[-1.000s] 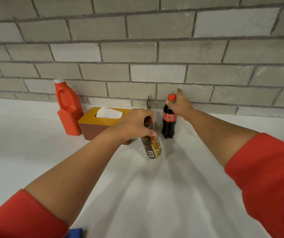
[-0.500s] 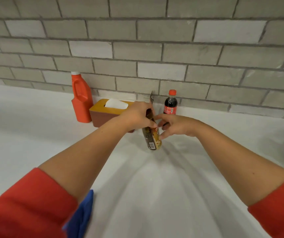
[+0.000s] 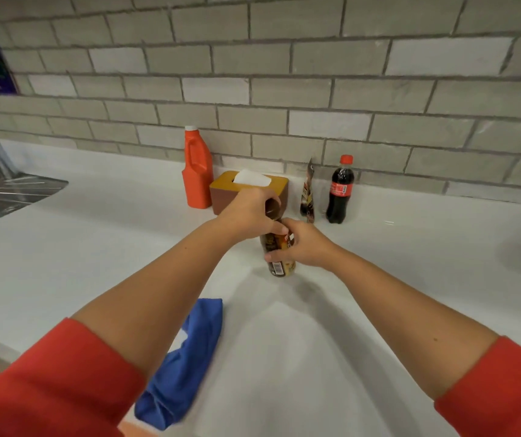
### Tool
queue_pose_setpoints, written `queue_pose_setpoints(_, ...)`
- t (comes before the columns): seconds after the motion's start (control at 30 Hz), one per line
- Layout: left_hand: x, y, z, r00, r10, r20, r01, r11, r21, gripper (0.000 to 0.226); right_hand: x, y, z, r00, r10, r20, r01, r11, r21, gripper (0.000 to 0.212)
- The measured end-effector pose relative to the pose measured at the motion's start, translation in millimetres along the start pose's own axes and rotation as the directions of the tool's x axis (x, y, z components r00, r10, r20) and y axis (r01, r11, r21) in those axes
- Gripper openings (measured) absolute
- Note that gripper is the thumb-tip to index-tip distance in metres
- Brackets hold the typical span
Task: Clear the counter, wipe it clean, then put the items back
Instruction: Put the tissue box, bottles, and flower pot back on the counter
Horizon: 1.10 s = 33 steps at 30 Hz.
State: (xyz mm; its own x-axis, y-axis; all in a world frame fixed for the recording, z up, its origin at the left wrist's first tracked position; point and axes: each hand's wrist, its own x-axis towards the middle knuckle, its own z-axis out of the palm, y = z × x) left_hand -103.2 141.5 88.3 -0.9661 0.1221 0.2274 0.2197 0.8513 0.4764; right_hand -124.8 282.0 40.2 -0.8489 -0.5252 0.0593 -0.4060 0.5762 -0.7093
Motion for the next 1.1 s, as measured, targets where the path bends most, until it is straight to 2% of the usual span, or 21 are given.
queue_pose_setpoints(0.13, -18, -24, -21, 0.998, -0.005, -0.058, 0.003, 0.999, -0.037, 0.051, 9, -29, 24, 0.999, -0.017, -0.037, 0.018, 0.999, 0.029, 0.057)
queue_pose_setpoints(0.3, -43, -76, -60, 0.994, -0.040, -0.103, 0.019, 0.980, -0.200, 0.056, 34, -72, 64, 0.996, 0.007, -0.090, 0.000, 0.997, 0.080, 0.053)
queue_pose_setpoints(0.37, -55, -106, -74, 0.995, -0.069, -0.073, 0.050, 0.970, -0.236, 0.053, 46, -93, 82, 0.995, 0.009, -0.098, 0.001, 0.995, 0.102, 0.050)
queue_pose_setpoints(0.53, -77, -174, -90, 0.980, -0.167, 0.106, 0.191, 0.936, -0.296, 0.045, 75, -132, 136, 0.995, 0.005, -0.103, 0.018, 0.975, 0.222, 0.050)
queue_pose_setpoints(0.63, -80, -200, -92, 0.962, -0.211, 0.176, 0.264, 0.888, -0.377, 0.043, 93, -141, 162, 0.993, 0.000, -0.117, 0.022, 0.981, 0.192, 0.051)
queue_pose_setpoints(0.83, -56, -242, -100, 0.946, -0.274, 0.175, 0.324, 0.824, -0.465, 0.040, 144, -148, 181, 0.995, 0.003, -0.104, 0.015, 0.986, 0.167, 0.062)
queue_pose_setpoints(1.1, -10, -297, -107, 0.927, -0.340, 0.158, 0.372, 0.779, -0.505, 0.042, 216, -146, 203, 0.993, 0.025, -0.112, -0.006, 0.986, 0.167, 0.054)
